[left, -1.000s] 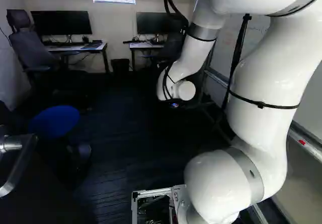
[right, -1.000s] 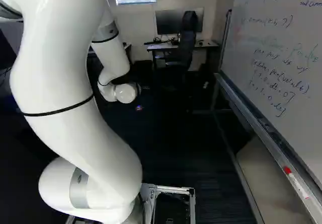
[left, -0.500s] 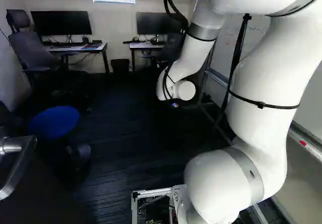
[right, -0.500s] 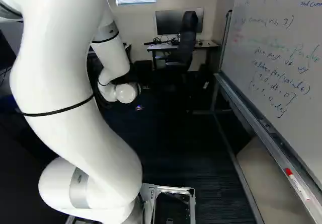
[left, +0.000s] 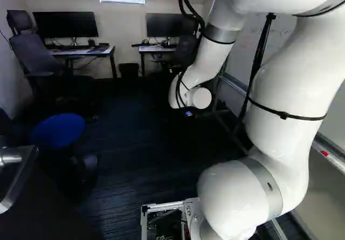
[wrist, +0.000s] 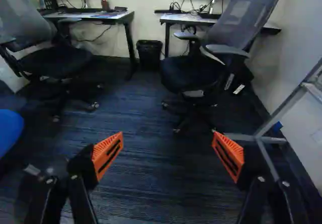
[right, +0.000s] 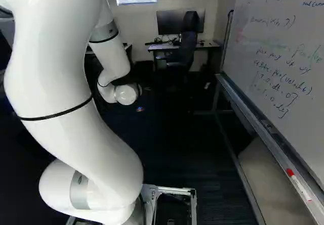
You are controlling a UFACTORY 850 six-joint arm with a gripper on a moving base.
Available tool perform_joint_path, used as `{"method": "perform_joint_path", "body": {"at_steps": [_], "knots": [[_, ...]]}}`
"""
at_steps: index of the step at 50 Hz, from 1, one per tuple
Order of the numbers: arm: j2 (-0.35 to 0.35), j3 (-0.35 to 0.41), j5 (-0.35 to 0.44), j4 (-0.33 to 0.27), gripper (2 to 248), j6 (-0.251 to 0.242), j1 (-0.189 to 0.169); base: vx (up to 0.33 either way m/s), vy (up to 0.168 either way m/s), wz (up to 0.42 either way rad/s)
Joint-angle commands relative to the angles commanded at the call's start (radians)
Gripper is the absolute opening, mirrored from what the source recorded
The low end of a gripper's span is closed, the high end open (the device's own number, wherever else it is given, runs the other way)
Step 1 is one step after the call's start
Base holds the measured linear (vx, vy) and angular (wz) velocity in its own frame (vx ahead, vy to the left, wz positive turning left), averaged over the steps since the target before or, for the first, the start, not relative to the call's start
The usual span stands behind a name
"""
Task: Open the door and move inside
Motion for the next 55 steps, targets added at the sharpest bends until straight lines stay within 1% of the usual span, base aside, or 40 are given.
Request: {"method": "perform_joint_path", "body": {"at_steps": [20,43,55], "knots": [[0.087,0.083,0.008,0.015,247,0.000,-0.022,0.000,0.000,0.000],[0.233,0.224,0.021,0.041,247,0.000,-0.058,0.000,0.000,0.000],[0.297,0.286,0.027,0.053,247,0.000,-0.075,0.000,0.000,0.000]]}}
